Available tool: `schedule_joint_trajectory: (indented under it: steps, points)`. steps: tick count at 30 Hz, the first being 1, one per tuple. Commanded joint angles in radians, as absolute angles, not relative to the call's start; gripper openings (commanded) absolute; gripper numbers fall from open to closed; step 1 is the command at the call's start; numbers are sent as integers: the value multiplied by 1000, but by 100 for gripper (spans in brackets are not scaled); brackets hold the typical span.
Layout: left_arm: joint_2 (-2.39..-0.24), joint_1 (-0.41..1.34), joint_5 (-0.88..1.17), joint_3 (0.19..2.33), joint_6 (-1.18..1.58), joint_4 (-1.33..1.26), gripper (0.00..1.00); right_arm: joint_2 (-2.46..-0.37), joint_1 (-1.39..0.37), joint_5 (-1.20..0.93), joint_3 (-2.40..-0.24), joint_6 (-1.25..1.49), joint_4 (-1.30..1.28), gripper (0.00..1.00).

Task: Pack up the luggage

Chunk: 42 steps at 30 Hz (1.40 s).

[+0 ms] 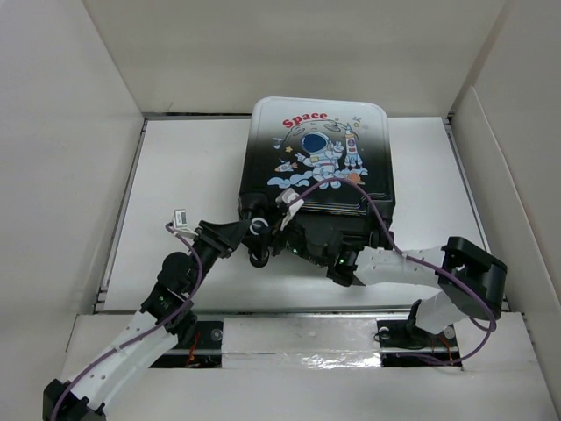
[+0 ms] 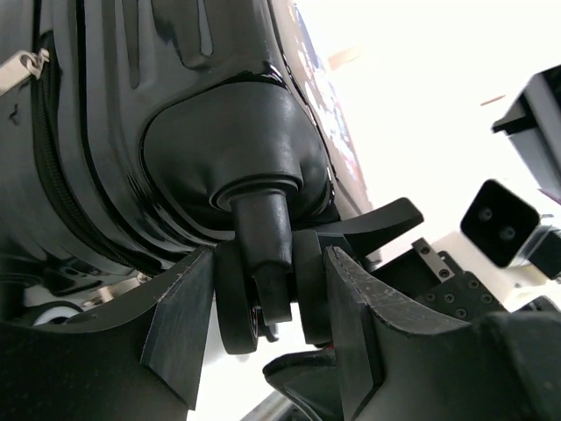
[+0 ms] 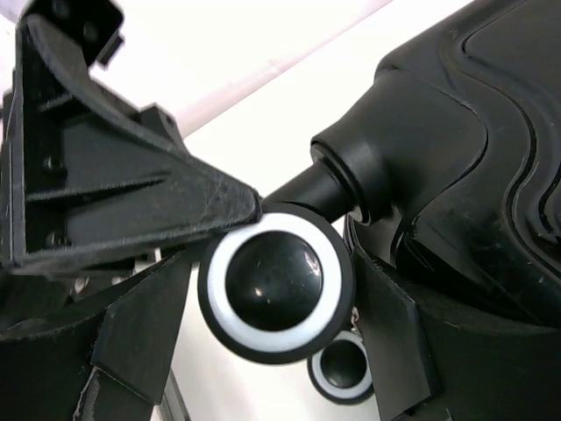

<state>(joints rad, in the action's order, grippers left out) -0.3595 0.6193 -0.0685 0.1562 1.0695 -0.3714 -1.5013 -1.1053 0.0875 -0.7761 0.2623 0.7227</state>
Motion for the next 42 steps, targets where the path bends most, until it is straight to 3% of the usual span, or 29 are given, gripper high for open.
schedule_joint_trajectory:
  steps: [1, 5, 8, 11, 15, 16, 19, 22, 24, 25, 27, 28, 30, 31, 34, 36, 39, 41, 42]
  points:
    - [-365, 641, 173, 98, 1143, -417, 31, -1542, -1121, 104, -841, 288, 850, 80]
    - [-351, 641, 198, 89, 1176, -422, 35, -1571, -1143, 251, -870, 328, 853, 83]
    - [-333, 641, 210, 87, 1187, -419, 39, -1583, -1152, 333, -864, 337, 896, 80]
    - [-318, 641, 215, 86, 1190, -407, 40, -1612, -1161, 419, -857, 356, 946, 65]
    - [-279, 641, 189, 101, 1175, -330, 50, -1632, -1161, 451, -865, 350, 953, 34]
    - [-272, 641, 157, 112, 1146, -306, 60, -1628, -1161, 453, -859, 348, 951, 30]
    - [-261, 641, 48, 184, 1082, -174, 79, -1589, -1150, 443, -825, 347, 951, 20]
    - [-270, 641, -59, 244, 1020, -71, 82, -1539, -1092, 408, -790, 350, 924, 16]
    - [-265, 641, -80, 245, 997, -45, 76, -1477, -1059, 375, -752, 344, 887, 15]
    - [-262, 641, -89, 239, 997, -43, 67, -1456, -1025, 362, -743, 342, 864, 15]
    - [-253, 641, -94, 212, 1005, -51, 58, -1396, -994, 322, -712, 331, 827, 15]
    - [-253, 641, -94, 201, 1006, -55, 46, -1378, -968, 308, -703, 328, 816, 15]
    - [-261, 641, -94, 177, 996, -75, 37, -1327, -947, 275, -681, 315, 775, 15]
    - [-268, 641, -94, 172, 976, -90, 24, -1312, -937, 259, -677, 310, 756, 15]
    - [-336, 641, -4, 134, 889, -251, 9, -1261, -907, 216, -660, 291, 692, 15]
    - [-462, 675, 66, 139, 848, -371, 6, -1244, -897, 196, -647, 293, 677, 15]
    - [-625, 851, -105, 179, 798, -412, 5, -1246, -888, 164, -644, 298, 676, 15]
    - [-708, 1014, -321, 201, 773, -466, 20, -1253, -888, 135, -655, 293, 670, 15]
    - [-735, 1069, -322, 216, 772, -465, 20, -1255, -888, 129, -660, 291, 664, 15]
